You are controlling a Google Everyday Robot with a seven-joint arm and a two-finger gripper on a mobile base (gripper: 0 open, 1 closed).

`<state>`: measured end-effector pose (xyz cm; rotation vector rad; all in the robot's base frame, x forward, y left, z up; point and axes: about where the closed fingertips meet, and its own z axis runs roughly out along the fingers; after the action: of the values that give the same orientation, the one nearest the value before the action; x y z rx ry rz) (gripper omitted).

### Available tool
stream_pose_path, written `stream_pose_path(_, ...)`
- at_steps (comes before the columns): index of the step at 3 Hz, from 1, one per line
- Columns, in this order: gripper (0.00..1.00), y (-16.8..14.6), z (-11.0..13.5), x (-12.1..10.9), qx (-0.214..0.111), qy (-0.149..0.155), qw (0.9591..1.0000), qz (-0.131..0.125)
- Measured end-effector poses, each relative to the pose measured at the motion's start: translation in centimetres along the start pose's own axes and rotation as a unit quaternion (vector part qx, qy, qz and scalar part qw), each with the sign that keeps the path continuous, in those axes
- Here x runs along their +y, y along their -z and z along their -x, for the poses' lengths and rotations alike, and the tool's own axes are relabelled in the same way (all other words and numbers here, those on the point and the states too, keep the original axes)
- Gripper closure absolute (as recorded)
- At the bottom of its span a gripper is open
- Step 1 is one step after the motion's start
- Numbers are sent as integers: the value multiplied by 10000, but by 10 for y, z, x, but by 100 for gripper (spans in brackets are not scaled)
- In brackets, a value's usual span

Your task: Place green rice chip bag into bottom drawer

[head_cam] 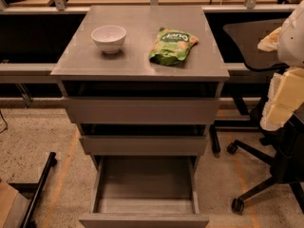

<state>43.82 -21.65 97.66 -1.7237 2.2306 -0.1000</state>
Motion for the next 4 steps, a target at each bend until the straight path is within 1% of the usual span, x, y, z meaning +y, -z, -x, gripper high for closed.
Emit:
stream_pose_path(1, 0, 0, 0, 0, 0, 0, 10000, -1)
stream_pose_path(2, 0, -6, 8, -13, -331, -90, 9994, -108)
stream_pose_path(3, 0, -26, 22, -47, -710, -217, 9968, -311)
stream_pose_path(4, 0, -42, 33, -88, -1174, -542, 9909, -374)
